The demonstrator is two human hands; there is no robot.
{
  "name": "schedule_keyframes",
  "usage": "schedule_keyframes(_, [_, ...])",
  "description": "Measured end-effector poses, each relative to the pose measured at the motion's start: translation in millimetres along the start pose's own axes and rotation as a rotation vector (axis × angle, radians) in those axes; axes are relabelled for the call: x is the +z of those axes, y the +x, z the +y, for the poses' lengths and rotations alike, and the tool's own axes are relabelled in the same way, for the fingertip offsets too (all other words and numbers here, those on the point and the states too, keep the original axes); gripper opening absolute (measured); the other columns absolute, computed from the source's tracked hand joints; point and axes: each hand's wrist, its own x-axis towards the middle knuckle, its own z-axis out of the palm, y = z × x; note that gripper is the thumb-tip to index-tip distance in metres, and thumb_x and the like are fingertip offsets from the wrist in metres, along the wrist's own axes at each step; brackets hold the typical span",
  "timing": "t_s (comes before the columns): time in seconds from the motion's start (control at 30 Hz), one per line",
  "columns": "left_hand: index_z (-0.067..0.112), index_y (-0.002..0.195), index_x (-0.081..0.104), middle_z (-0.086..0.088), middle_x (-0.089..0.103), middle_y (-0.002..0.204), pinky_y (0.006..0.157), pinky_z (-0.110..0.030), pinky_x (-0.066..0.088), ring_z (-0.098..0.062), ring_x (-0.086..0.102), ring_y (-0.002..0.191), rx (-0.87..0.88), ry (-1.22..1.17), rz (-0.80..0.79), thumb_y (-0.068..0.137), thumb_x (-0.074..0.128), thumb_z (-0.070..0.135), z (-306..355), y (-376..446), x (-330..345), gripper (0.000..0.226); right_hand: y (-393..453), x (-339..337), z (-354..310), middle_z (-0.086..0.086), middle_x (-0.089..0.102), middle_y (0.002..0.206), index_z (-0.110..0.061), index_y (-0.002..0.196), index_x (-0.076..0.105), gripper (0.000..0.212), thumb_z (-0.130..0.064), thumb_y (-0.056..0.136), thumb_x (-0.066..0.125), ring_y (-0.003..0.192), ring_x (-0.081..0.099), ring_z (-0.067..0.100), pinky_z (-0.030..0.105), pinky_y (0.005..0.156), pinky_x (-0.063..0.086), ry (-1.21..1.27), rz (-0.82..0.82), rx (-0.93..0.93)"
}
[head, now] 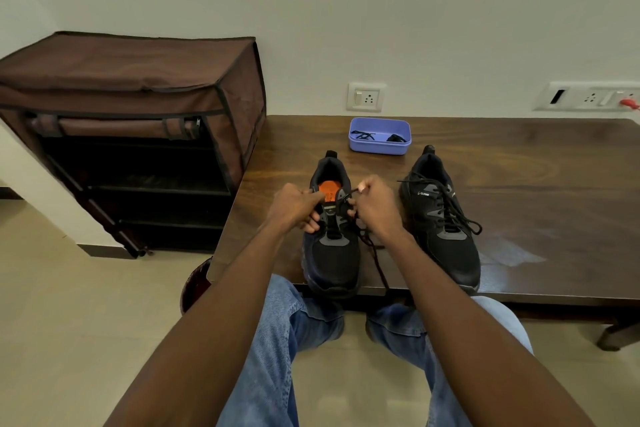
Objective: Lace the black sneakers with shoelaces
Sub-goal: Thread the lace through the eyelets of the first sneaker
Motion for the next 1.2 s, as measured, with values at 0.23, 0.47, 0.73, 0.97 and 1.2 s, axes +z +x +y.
schedule_keyframes(0.23, [0.003, 0.08, 0.07, -0.013, 0.071, 0.068, 0.051, -0.029, 0.057, -0.021, 0.066, 0.054, 0.063, 0.065, 0.04, 0.091, 0.068, 0.024, -4, 5, 0, 0.024, -3, -33, 11, 0.016, 0.059, 0.122, -0.001, 0.12, 0.06, 0.035, -0.022, 0.093, 0.054, 0.117, 0.055, 0.037, 0.044, 0.096, 0.045, -0.687, 0.062, 0.153])
schedule_keyframes(0.47, [0.007, 0.077, 0.075, -0.006, 0.074, 0.073, 0.072, -0.041, 0.062, -0.019, 0.074, 0.074, 0.18, 0.156, 0.113, 0.083, 0.077, 0.026, -7, 6, -2, 0.02, -6, 2, -7, 0.009, 0.065, 0.09, -0.011, 0.09, 0.061, 0.028, -0.039, 0.093, 0.061, 0.089, 0.064, 0.03, 0.041, 0.077, 0.052, -0.271, -0.053, -0.003])
schedule_keyframes(0.73, [0.015, 0.104, 0.07, -0.003, 0.074, 0.085, 0.076, -0.042, 0.062, -0.016, 0.073, 0.079, 0.195, 0.091, 0.14, 0.08, 0.075, 0.018, -7, 5, -6, 0.025, 7, -6, -4, 0.011, 0.059, 0.115, -0.011, 0.133, 0.043, 0.044, -0.019, 0.092, 0.056, 0.103, 0.062, 0.031, 0.043, 0.081, 0.053, -0.123, -0.073, 0.067])
schedule_keyframes(0.97, [0.023, 0.112, 0.07, -0.002, 0.072, 0.099, 0.073, -0.034, 0.061, -0.014, 0.07, 0.08, 0.27, 0.206, 0.086, 0.094, 0.06, 0.012, -4, 5, 0, 0.023, 9, -20, -2, 0.009, 0.06, 0.115, -0.032, 0.152, 0.034, 0.074, 0.006, 0.092, 0.055, 0.103, 0.066, 0.029, 0.041, 0.077, 0.06, 0.207, -0.243, 0.135])
schedule_keyframes(1.2, [0.021, 0.106, 0.078, 0.0, 0.065, 0.102, 0.081, -0.034, 0.053, -0.017, 0.061, 0.087, 0.298, 0.313, -0.203, 0.09, 0.072, 0.029, -4, 10, 8, 0.019, 16, -16, 5, 0.012, 0.066, 0.092, -0.011, 0.093, 0.071, 0.022, -0.001, 0.099, 0.052, 0.089, 0.061, 0.023, 0.04, 0.085, 0.057, 0.089, -0.343, 0.053])
